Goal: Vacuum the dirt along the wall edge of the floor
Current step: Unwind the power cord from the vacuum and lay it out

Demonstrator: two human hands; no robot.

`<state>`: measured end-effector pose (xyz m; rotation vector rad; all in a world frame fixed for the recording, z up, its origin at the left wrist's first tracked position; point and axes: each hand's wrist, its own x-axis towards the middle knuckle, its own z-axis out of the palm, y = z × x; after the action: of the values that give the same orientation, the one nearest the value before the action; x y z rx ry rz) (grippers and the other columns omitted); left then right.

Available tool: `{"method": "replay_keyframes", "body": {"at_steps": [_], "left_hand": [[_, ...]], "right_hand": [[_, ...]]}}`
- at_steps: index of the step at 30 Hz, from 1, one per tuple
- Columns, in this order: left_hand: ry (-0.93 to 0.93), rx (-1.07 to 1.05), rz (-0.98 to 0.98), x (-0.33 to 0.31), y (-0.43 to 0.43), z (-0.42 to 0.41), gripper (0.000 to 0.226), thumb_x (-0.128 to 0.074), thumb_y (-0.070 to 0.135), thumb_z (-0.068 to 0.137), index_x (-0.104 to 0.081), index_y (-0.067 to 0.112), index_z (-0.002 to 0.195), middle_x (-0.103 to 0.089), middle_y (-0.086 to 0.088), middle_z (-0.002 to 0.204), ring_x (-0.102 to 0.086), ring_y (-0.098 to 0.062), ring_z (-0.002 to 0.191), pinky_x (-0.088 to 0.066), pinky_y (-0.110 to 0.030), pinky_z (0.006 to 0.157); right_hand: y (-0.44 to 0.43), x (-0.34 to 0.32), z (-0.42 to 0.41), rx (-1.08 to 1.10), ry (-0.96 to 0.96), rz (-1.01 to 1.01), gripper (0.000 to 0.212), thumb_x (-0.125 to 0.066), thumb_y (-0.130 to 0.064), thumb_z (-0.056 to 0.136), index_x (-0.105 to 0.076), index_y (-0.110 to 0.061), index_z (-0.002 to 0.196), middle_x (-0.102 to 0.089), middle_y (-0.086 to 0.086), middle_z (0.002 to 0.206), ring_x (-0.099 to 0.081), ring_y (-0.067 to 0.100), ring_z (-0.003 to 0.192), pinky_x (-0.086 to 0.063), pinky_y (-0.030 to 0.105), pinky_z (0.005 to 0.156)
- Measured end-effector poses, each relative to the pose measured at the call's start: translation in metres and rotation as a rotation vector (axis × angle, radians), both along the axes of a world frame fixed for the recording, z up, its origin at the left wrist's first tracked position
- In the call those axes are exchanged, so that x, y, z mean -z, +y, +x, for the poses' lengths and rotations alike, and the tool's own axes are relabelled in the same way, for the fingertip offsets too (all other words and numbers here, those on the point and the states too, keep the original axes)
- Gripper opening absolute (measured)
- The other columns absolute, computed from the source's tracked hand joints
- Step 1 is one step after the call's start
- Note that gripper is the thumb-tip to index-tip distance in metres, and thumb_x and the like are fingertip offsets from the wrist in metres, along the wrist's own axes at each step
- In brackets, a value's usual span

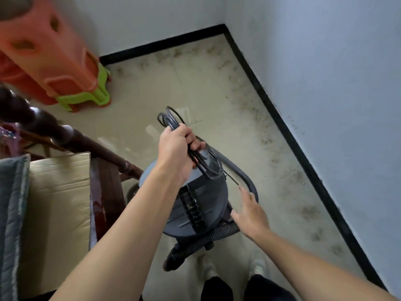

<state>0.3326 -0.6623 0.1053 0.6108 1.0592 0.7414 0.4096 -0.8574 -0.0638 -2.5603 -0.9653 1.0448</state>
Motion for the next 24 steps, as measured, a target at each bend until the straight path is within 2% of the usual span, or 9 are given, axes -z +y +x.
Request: {"method": "replay_keyframes", "body": {"at_steps": [4, 7, 9, 11, 12, 14, 17, 20, 24], "left_hand": [[-0.080, 0.015, -0.069, -0.060, 0.009, 0.031, 0.035, -0.038, -0.001, 0.092, -0.034, 0.018, 0.063, -0.023, 0.005, 0.048, -0.021, -0.010, 0.038, -0.035, -0.023, 0.047], [-0.099, 0.089, -0.088, -0.090, 0.019, 0.054, 0.034, -0.037, 0.002, 0.092, -0.030, 0.019, 0.063, -0.021, 0.007, 0.048, -0.018, -0.008, 0.038, -0.026, -0.020, 0.041], [-0.121, 0.144, -0.095, -0.103, 0.026, 0.068, 0.034, -0.036, 0.005, 0.094, -0.029, 0.019, 0.064, -0.020, 0.008, 0.046, -0.017, -0.007, 0.037, -0.020, -0.019, 0.036], [-0.108, 0.208, -0.089, -0.111, 0.033, 0.080, 0.033, -0.037, 0.008, 0.096, -0.032, 0.019, 0.066, -0.020, 0.008, 0.046, -0.017, -0.005, 0.035, -0.017, -0.018, 0.033], [-0.077, 0.244, -0.073, -0.114, 0.036, 0.085, 0.030, -0.038, 0.010, 0.097, -0.035, 0.018, 0.069, -0.019, 0.008, 0.047, -0.017, -0.005, 0.035, -0.016, -0.018, 0.033], [0.016, 0.330, -0.006, -0.118, 0.041, 0.097, 0.019, -0.042, 0.013, 0.098, -0.046, 0.015, 0.079, -0.019, 0.007, 0.050, -0.017, -0.005, 0.036, -0.014, -0.018, 0.034], [0.161, 0.473, 0.133, -0.129, 0.047, 0.124, 0.010, -0.047, 0.014, 0.099, -0.055, 0.010, 0.096, -0.022, 0.006, 0.051, -0.018, -0.007, 0.039, -0.012, -0.018, 0.038], [0.224, 0.569, 0.240, -0.148, 0.055, 0.154, 0.013, -0.049, 0.014, 0.099, -0.060, 0.007, 0.100, -0.025, 0.005, 0.052, -0.020, -0.007, 0.038, -0.015, -0.016, 0.038], [0.222, 0.579, 0.370, -0.178, 0.065, 0.181, 0.016, -0.055, 0.016, 0.096, -0.061, 0.004, 0.105, -0.028, 0.005, 0.051, -0.020, -0.008, 0.038, -0.013, -0.018, 0.039]], "right_hand": [[0.026, -0.045, 0.043, 0.044, -0.008, 0.109, 0.081, -0.068, -0.031, 0.085, -0.022, -0.030, 0.151, -0.042, 0.003, 0.150, -0.059, 0.027, 0.119, -0.050, 0.038, 0.089], [0.049, -0.070, 0.071, 0.022, 0.023, 0.207, 0.084, -0.071, -0.041, 0.083, -0.020, -0.039, 0.150, -0.043, -0.001, 0.145, -0.059, 0.023, 0.118, -0.051, 0.036, 0.085], [0.062, -0.078, 0.090, -0.028, 0.046, 0.256, 0.070, -0.068, -0.047, 0.084, -0.032, -0.043, 0.145, -0.049, -0.003, 0.135, -0.061, 0.022, 0.114, -0.049, 0.033, 0.079], [0.074, -0.080, 0.110, -0.033, 0.086, 0.282, 0.047, -0.064, -0.045, 0.088, -0.051, -0.043, 0.133, -0.057, -0.003, 0.124, -0.063, 0.024, 0.110, -0.048, 0.031, 0.077], [0.078, -0.080, 0.121, -0.015, 0.120, 0.281, 0.040, -0.064, -0.043, 0.089, -0.056, -0.041, 0.129, -0.061, -0.002, 0.122, -0.063, 0.024, 0.109, -0.050, 0.033, 0.080], [0.082, -0.079, 0.149, 0.008, 0.191, 0.230, 0.042, -0.064, -0.036, 0.090, -0.056, -0.033, 0.131, -0.065, 0.000, 0.121, -0.064, 0.024, 0.108, -0.052, 0.036, 0.088], [0.076, -0.078, 0.207, -0.015, 0.218, 0.071, 0.047, -0.067, -0.028, 0.087, -0.057, -0.024, 0.133, -0.068, 0.001, 0.111, -0.063, 0.024, 0.105, -0.049, 0.031, 0.088], [0.070, -0.086, 0.277, 0.035, 0.194, 0.011, 0.043, -0.068, -0.024, 0.088, -0.061, -0.017, 0.130, -0.066, -0.001, 0.098, -0.064, 0.023, 0.103, -0.048, 0.029, 0.087], [0.093, -0.120, 0.348, 0.051, 0.132, 0.000, 0.037, -0.066, -0.027, 0.090, -0.064, -0.017, 0.125, -0.066, 0.006, 0.117, -0.062, 0.026, 0.109, -0.047, 0.030, 0.088]]}}
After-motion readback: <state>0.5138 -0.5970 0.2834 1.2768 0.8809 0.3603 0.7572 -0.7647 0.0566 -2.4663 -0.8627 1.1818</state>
